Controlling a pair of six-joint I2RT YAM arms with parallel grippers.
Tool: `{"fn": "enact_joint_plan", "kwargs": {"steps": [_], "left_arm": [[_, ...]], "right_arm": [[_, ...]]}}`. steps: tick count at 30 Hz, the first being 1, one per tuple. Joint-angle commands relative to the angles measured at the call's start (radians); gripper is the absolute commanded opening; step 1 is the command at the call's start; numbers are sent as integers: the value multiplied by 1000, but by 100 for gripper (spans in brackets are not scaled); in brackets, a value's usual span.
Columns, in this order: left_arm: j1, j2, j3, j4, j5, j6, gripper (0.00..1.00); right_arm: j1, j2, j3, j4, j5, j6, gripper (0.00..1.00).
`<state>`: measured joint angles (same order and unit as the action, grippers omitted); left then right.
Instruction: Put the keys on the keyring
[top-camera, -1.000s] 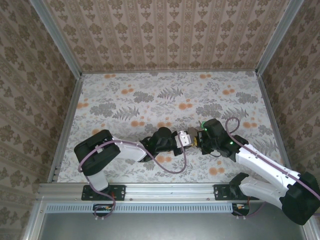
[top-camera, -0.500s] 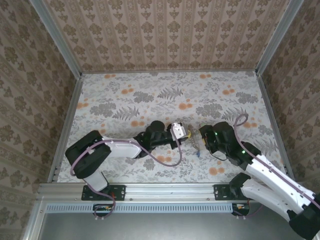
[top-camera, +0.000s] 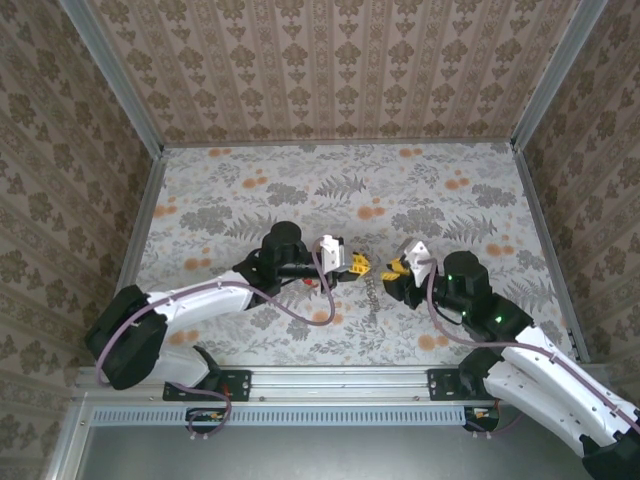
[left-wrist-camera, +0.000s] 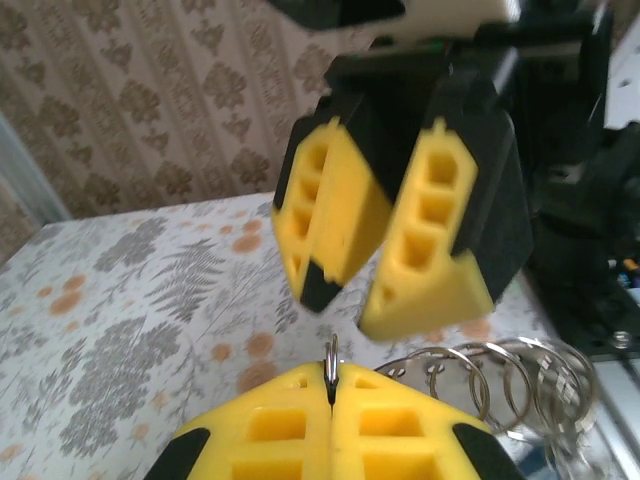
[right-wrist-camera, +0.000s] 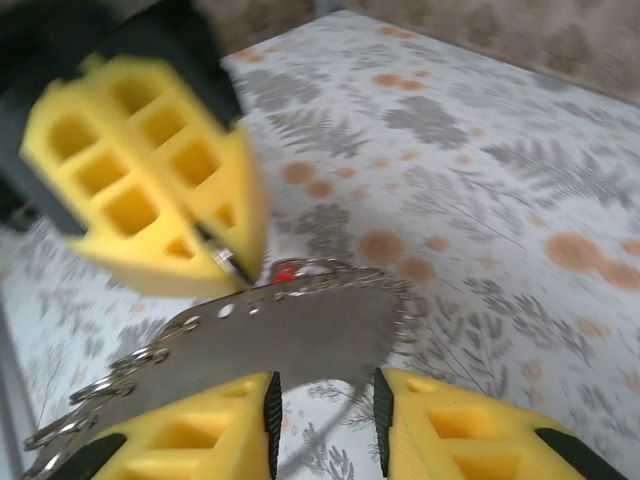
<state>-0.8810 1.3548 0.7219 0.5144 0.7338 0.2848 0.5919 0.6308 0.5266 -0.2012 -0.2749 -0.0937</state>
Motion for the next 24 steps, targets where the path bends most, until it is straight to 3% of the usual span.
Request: {"fn": "enact_joint_plan", "kwargs": {"steps": [1, 8, 13, 22, 24], "left_arm": [[6, -54, 40, -65, 109, 43, 0], [1, -95, 14, -55, 117, 63, 0], [-6, -95, 15, -53, 116, 63, 0], [-16, -90, 11, -38, 115, 59, 0], [-18, -86, 14, -44, 130, 66, 0]], "right_arm": [[0, 9, 44, -15, -199, -234, 35], [2, 18, 54, 72, -258, -241, 30], [15, 58, 99, 24, -290, -290, 27], [19, 73, 87, 66, -248, -299, 23], [19, 73, 85, 72, -245, -299, 16]]}}
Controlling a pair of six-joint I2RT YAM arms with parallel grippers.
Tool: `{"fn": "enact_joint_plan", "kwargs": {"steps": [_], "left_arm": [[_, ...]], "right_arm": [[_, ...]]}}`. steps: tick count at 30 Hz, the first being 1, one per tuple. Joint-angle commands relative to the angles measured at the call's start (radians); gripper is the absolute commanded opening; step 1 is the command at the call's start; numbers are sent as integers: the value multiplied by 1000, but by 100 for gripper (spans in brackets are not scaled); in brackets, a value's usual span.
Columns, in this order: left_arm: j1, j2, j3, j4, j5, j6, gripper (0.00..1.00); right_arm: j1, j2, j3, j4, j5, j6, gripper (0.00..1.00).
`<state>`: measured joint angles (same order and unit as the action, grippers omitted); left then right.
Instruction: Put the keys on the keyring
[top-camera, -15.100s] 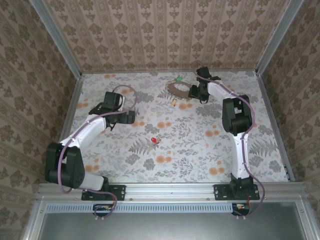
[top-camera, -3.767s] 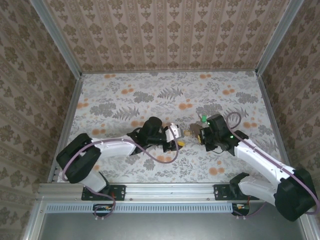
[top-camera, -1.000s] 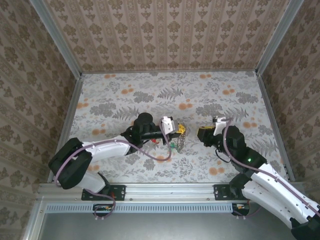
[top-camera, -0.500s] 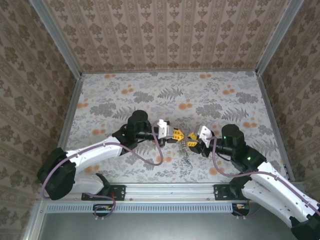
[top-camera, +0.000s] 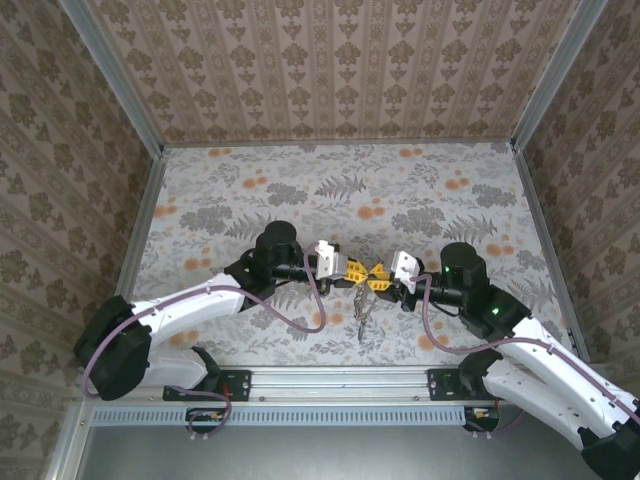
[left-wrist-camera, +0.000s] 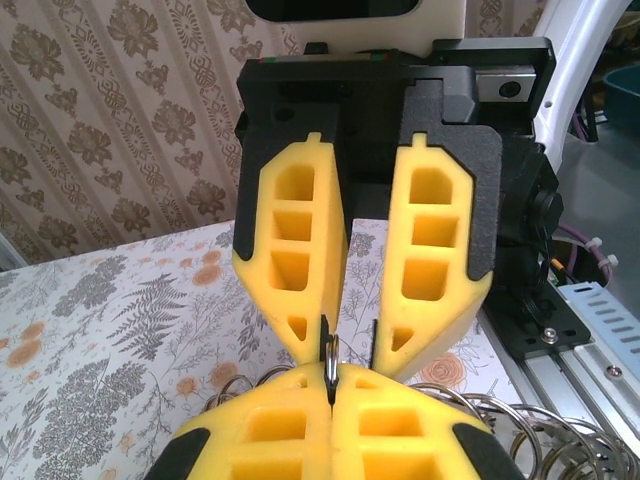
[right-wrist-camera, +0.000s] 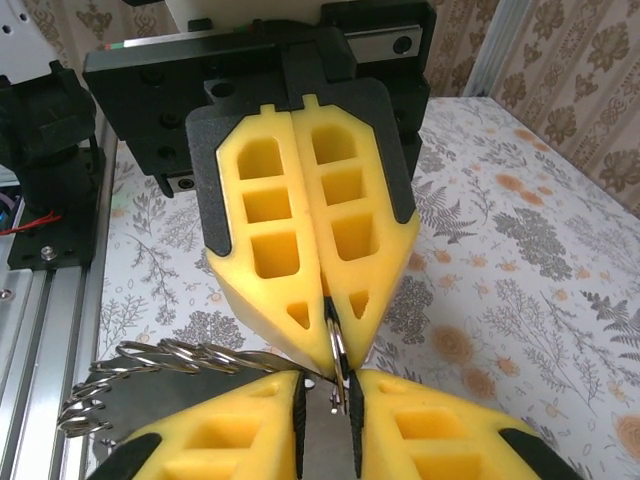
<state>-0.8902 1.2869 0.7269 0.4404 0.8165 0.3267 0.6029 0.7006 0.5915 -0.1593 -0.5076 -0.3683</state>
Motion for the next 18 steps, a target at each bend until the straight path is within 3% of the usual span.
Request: {"fn": "enact_joint_plan", "kwargs": {"steps": [1, 11, 18], "left_arm": [[-9, -17, 10, 30, 52, 23, 0], [-13, -3, 26, 51, 62, 14, 0], [-17, 0, 38, 55, 65, 6, 0]], "right_arm": [[8, 3, 20, 30, -16, -23, 12], [8, 0, 11, 30, 18, -15, 20], [8, 18, 2, 61, 8, 12, 15]]}}
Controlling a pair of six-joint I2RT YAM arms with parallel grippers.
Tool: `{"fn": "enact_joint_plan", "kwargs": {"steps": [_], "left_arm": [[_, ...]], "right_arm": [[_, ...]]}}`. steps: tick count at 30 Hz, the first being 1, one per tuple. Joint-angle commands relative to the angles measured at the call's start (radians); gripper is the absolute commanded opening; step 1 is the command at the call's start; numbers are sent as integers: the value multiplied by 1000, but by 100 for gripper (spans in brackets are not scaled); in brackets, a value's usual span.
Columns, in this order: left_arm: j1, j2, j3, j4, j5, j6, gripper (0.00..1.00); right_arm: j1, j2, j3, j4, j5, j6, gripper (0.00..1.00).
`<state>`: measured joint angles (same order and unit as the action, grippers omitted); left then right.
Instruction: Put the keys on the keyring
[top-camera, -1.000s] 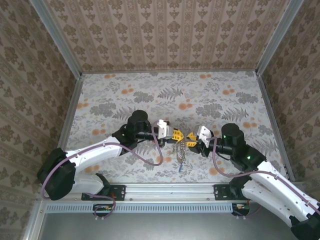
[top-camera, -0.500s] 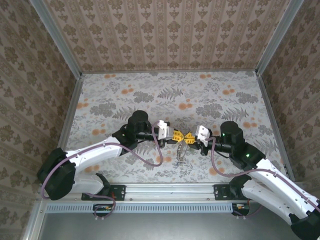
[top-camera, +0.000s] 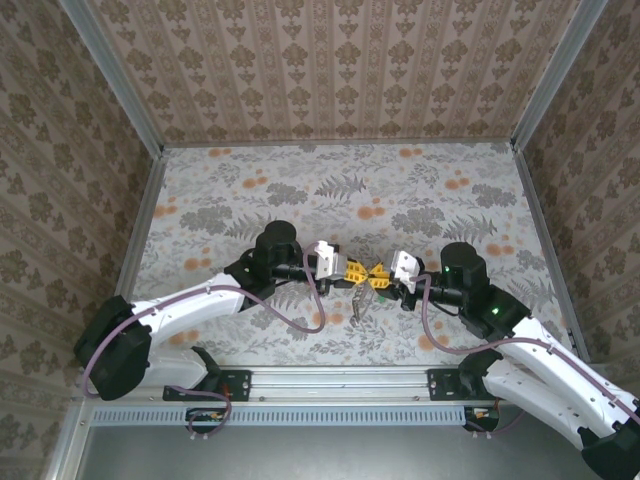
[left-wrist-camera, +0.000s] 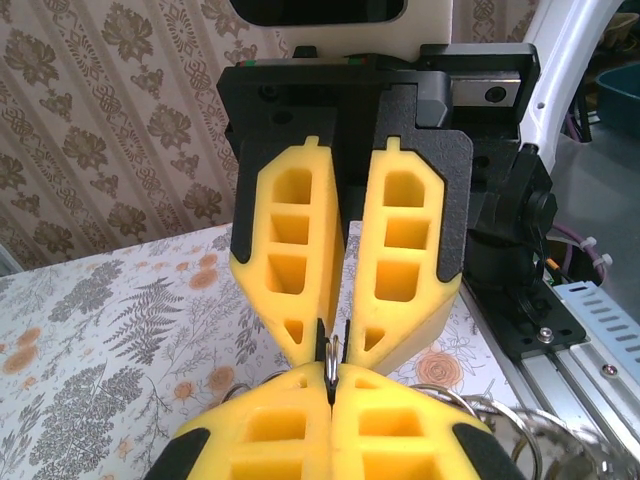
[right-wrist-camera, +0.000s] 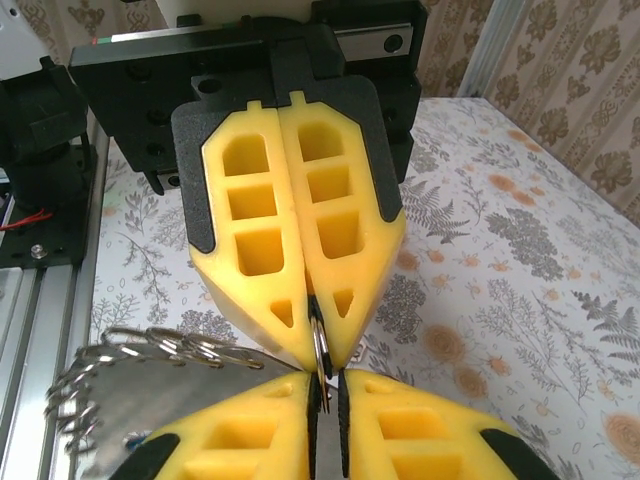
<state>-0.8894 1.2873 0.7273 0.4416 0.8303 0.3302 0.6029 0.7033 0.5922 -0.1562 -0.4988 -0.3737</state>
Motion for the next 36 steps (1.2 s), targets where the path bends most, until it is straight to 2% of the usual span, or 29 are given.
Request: {"fn": "enact_joint_plan", "kwargs": {"steps": [1, 4, 6, 7, 9, 10, 11, 15, 19, 22, 24, 25, 27, 28, 30, 31, 33, 34, 36], "left_arm": [[-19, -1, 39, 55, 50, 3, 0], [-22, 1, 37, 57, 39, 0, 0], [-25, 4, 30, 61, 16, -10, 0], [-25, 5, 26, 66, -12, -28, 4], [-21, 4, 20, 54, -58, -62, 36], [-15, 1, 17, 33, -57, -63, 45], [-11, -7, 13, 6, -50, -51, 49], [-5, -55, 3, -112, -68, 12, 52], [3, -107, 9, -255, -82, 70, 53], [14, -157, 8, -365, -159, 88, 53], [32, -194, 3, -417, -221, 51, 54], [41, -214, 5, -442, -262, 15, 59], [53, -240, 22, -507, -426, -106, 72], [66, -248, 39, -570, -520, -180, 77], [109, -238, 79, -720, -709, -360, 95], [149, -217, 109, -820, -778, -462, 97], [244, -158, 174, -997, -729, -589, 88], [291, -121, 199, -1065, -660, -648, 86], [336, -56, 224, -1144, -545, -743, 76]], "right_arm": [[8, 19, 1, 61, -3, 20, 13], [8, 21, -7, 83, -8, 30, 2], [8, 19, -12, 95, -8, 31, 0], [8, 15, -17, 98, -4, 27, 0], [8, 5, -25, 93, 13, 7, 0], [8, -1, -28, 85, 23, -10, 0], [8, -7, -25, 70, 30, -31, 0], [8, 0, 32, -57, 36, -158, 0], [12, 15, 82, -165, 98, -281, 0], [19, 35, 129, -253, 153, -391, 0], [27, 49, 160, -319, 203, -471, 0], [32, 55, 172, -352, 228, -514, 0], [39, 61, 185, -376, 279, -585, 0], [41, 63, 188, -408, 300, -616, 0], [43, 65, 192, -422, 325, -666, 0], [43, 72, 199, -436, 333, -691, 0], [43, 90, 216, -462, 345, -720, 0], [44, 102, 223, -472, 349, -730, 0], [44, 115, 230, -478, 346, -737, 0]]}}
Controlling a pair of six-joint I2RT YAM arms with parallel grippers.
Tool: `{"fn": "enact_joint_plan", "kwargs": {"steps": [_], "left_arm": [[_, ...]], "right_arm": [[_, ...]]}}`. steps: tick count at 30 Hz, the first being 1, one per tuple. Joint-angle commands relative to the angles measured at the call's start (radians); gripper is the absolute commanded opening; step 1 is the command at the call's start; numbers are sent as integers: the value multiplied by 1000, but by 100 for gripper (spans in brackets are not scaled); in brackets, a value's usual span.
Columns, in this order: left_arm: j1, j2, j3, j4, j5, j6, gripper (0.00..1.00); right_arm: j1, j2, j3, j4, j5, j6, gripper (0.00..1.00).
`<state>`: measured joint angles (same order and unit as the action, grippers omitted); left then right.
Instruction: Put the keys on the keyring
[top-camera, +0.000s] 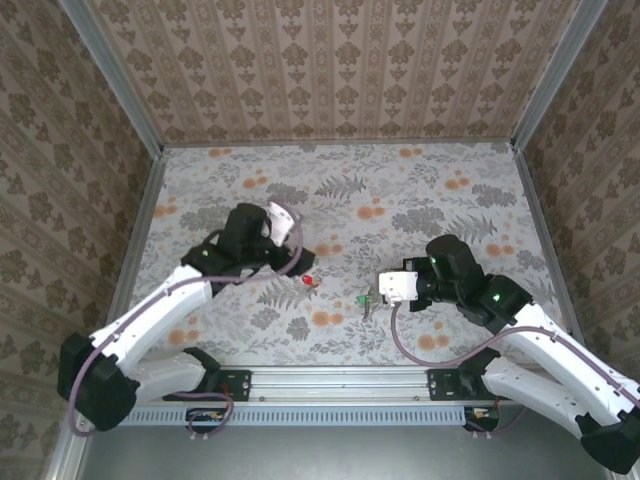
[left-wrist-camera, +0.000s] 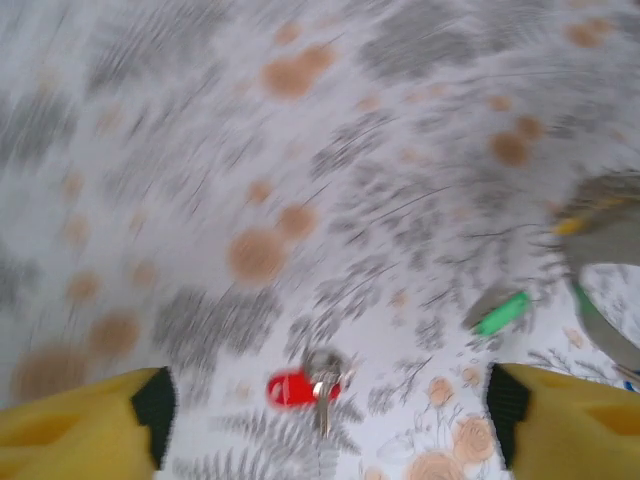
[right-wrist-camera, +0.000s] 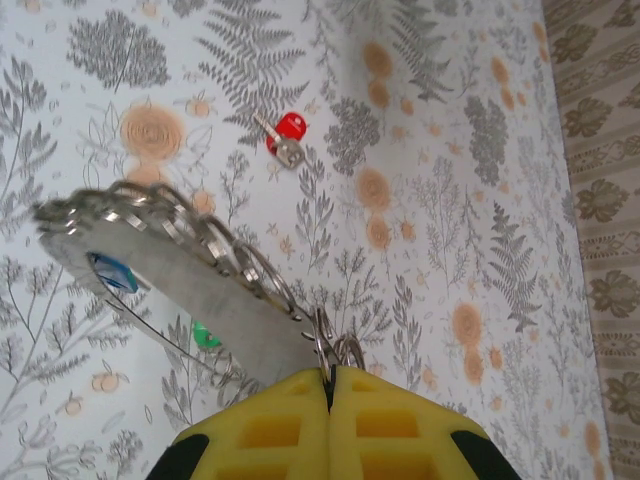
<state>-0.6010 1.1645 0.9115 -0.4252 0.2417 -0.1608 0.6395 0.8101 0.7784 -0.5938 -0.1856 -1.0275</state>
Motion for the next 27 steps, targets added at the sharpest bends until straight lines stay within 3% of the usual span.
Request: {"fn": "enact_joint_plan", "kwargs": {"steps": [1, 7, 12, 14, 18, 20, 23, 27], "left_arm": [[57, 90, 40, -290, 86, -278, 71], [47, 95, 18, -301, 102, -330, 70], [0, 198, 40, -258, 191, -235, 66], [-10, 277, 66, -258, 204, -196, 58], [-87, 415, 167, -309, 66, -110, 51], [-136, 480, 220, -324, 40, -64, 38], [-186, 565, 285, -342, 10, -14, 37], [-201, 650, 354, -376, -40, 0, 37]], "right_arm": [[6, 16, 45, -41, 30, -85, 0], [6, 41, 36, -32, 34, -77, 0], [-27, 44, -14, 19, -6, 12, 0], [-31, 55, -28, 32, -10, 43, 0], [-39, 68, -43, 51, 23, 109, 0], [-58, 68, -52, 86, 14, 143, 0], [-113, 69, -62, 97, -86, 189, 0], [-146, 65, -71, 108, -125, 215, 0]]}}
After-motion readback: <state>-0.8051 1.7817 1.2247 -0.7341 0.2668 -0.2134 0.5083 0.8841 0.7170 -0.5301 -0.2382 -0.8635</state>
